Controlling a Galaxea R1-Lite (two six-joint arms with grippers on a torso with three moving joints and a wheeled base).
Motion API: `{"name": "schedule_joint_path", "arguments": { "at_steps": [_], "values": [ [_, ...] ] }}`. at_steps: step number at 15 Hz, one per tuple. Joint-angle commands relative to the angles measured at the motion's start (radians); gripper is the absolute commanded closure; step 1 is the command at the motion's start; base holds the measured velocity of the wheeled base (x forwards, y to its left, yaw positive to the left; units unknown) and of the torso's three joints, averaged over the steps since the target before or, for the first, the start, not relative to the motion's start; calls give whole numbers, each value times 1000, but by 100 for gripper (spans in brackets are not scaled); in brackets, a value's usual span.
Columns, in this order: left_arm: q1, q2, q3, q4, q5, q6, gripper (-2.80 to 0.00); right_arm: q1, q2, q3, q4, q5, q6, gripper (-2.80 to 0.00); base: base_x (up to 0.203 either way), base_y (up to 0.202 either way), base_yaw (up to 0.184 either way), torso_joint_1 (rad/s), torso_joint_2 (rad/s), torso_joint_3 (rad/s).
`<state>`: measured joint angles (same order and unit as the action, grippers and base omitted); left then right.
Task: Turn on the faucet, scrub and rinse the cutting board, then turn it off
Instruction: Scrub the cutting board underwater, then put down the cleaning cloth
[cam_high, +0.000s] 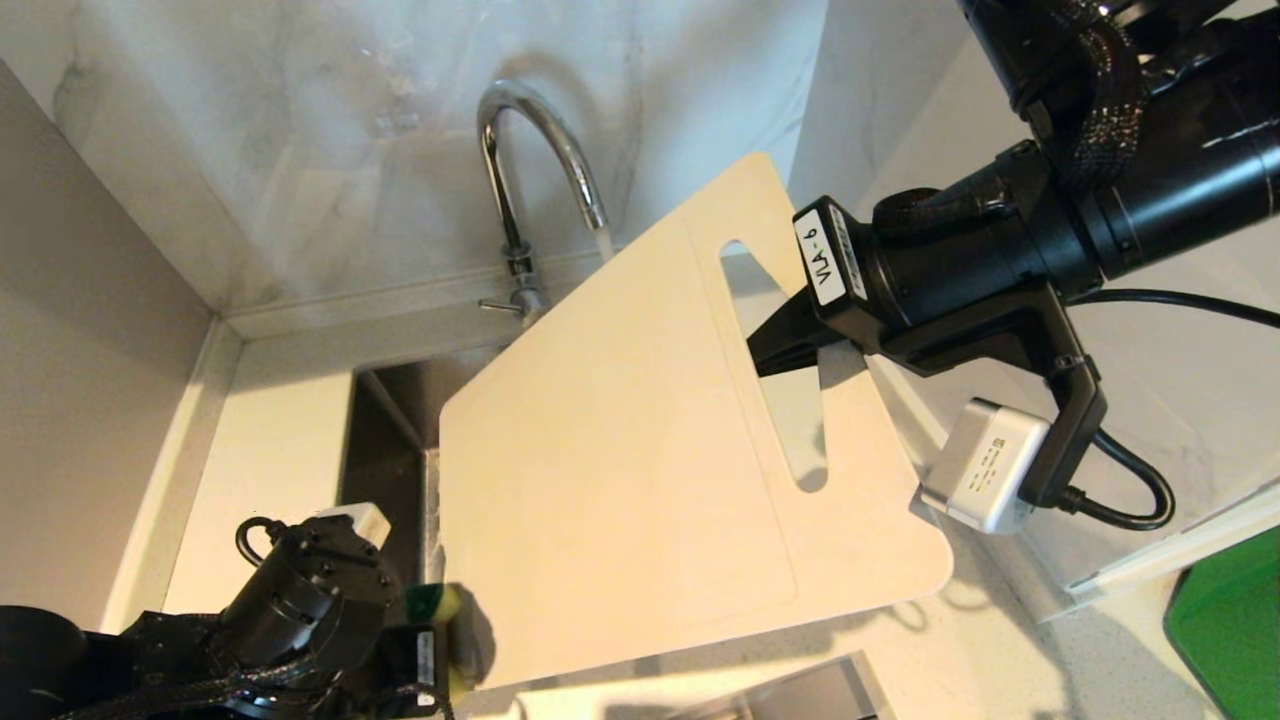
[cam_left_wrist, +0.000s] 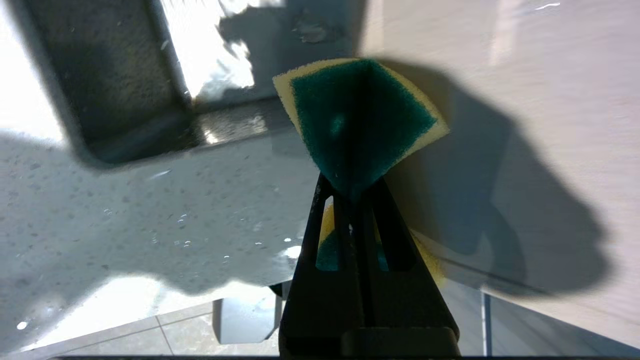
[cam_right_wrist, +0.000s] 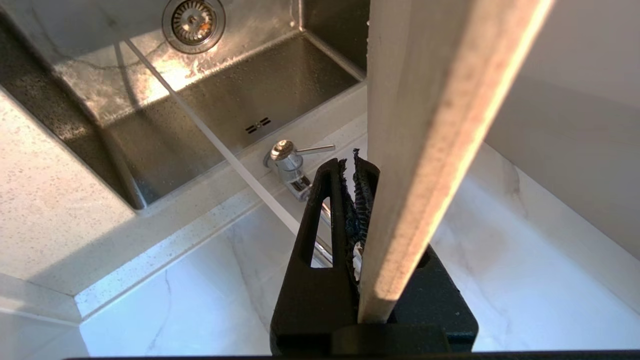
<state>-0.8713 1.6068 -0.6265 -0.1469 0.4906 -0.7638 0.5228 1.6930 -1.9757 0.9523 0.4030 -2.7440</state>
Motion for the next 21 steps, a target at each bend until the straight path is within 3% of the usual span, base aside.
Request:
{"name": "schedule_joint_path", "arguments": {
  "at_steps": [1, 5, 10, 16, 21],
  "values": [
    [28, -2, 54, -30, 3, -2, 0, 0, -6, 0, 6, 2, -16, 0, 0, 0, 0, 0, 0, 0],
    [114, -35, 53, -31, -25, 11, 0, 0, -14, 4, 8, 2, -16, 0, 0, 0, 0, 0, 0, 0],
    [287, -103, 34, -33, -49, 131, 0, 0, -32, 8, 9, 2, -16, 0, 0, 0, 0, 0, 0, 0],
    [569, -165, 19, -32, -184, 302, 0, 0, -41, 9, 9, 2, -16, 0, 0, 0, 0, 0, 0, 0],
    [588, -182, 22, -30, -202, 321, 0, 0, -83, 18, 8, 1, -16, 0, 0, 0, 0, 0, 0, 0]
  ]
}}
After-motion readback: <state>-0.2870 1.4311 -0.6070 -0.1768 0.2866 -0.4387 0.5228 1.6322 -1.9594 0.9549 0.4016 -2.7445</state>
